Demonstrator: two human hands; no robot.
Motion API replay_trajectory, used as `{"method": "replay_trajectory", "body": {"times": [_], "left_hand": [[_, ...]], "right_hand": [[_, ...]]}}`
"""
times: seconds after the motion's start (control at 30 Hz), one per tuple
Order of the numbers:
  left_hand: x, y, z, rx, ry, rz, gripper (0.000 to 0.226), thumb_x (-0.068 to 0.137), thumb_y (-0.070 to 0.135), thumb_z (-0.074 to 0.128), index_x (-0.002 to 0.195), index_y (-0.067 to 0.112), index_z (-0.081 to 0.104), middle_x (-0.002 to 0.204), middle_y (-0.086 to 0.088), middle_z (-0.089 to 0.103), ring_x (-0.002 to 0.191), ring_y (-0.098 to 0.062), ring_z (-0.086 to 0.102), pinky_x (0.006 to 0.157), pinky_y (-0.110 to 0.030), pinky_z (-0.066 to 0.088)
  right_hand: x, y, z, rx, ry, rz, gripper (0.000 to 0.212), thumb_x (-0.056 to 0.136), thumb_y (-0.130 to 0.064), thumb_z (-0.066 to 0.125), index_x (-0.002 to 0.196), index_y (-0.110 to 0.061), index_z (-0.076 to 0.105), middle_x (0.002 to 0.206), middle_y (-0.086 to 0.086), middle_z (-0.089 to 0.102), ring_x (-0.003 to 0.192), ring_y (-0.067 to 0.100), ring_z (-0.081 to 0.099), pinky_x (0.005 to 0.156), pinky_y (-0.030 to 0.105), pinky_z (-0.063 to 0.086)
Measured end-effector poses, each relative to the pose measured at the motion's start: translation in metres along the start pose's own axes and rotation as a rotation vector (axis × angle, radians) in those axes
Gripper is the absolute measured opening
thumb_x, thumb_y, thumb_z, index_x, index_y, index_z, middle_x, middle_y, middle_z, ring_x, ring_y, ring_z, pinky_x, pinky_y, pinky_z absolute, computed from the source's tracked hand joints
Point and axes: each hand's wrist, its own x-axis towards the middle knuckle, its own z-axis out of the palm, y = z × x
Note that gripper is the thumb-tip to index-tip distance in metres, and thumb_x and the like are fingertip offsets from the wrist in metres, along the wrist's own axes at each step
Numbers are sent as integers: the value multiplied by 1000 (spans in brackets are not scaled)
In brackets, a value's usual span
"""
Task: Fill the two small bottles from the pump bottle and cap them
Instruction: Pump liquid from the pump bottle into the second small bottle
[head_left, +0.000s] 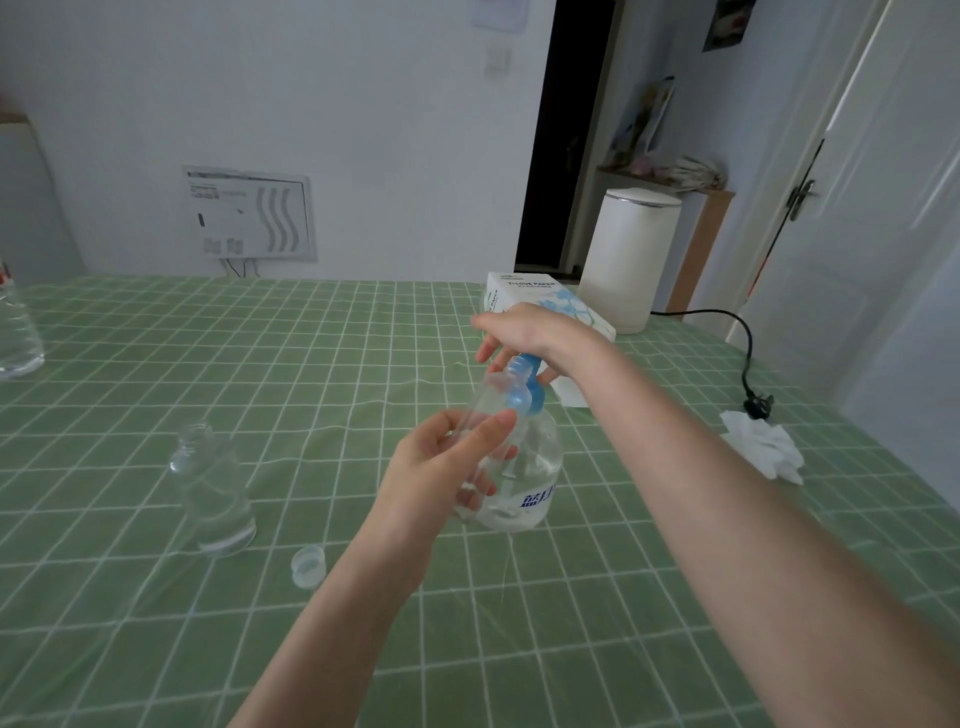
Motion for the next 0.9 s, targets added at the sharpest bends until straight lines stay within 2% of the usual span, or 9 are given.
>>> {"method": "replay_trajectory", "body": {"times": [0.2, 0.37, 0.53, 0.6, 0.73, 0.83, 0.9], "left_hand": [[1, -2, -1, -28, 0, -13, 39, 68, 46, 69, 97, 19, 73, 88, -3, 76, 51, -4, 57, 42, -11, 39], [0, -3, -2, -40, -2, -23, 39, 68, 45, 69, 97, 19, 74, 90, -4, 76, 55, -5, 60, 45, -12, 41], [-3, -7, -3, -79, -18, -52, 47, 60, 47, 71, 94, 15, 75, 90, -7, 75, 58, -8, 62, 56, -17, 50], [-3, -8, -3, -93, -17, -60, 46, 60, 46, 72, 93, 14, 75, 90, -8, 75, 58, -8, 62, 57, -18, 51], [-3, -8, -3, -112, -6, -66, 42, 59, 44, 73, 88, 14, 76, 88, -8, 75, 56, -8, 61, 54, -17, 50], [-3, -7, -1, -123, -2, -55, 41, 58, 44, 73, 87, 15, 77, 87, -8, 75, 55, -8, 61, 52, -17, 49], [-3, -5, 1, -139, 5, -49, 43, 58, 44, 73, 89, 15, 76, 86, -6, 75, 55, -8, 61, 52, -19, 50]], "right_hand": [[-1, 2, 1, -20, -28, 16, 32, 96, -33, 43, 83, -19, 68, 119, 8, 65, 94, 25, 58, 58, 28, 43], [1, 2, 3, -51, -31, 23, 23, 91, -23, 48, 77, -19, 66, 119, 7, 66, 89, 24, 57, 59, 27, 45], [4, 6, 10, -36, -19, 24, 21, 92, -19, 50, 95, -14, 70, 113, 7, 68, 86, 25, 59, 69, 31, 50], [4, 7, 12, -16, -20, 23, 22, 91, -17, 50, 98, -12, 70, 110, 7, 68, 80, 24, 58, 68, 31, 49], [3, 6, 13, -48, -16, 14, 21, 91, -17, 51, 99, -12, 70, 118, 11, 67, 87, 27, 59, 78, 35, 52], [-2, 3, 7, -62, -13, -14, 25, 91, -21, 51, 105, -12, 70, 118, 7, 67, 83, 23, 57, 66, 29, 48], [-4, -1, 1, -102, -2, -42, 27, 92, -23, 52, 108, -11, 69, 115, 6, 69, 70, 17, 55, 53, 24, 40]]}}
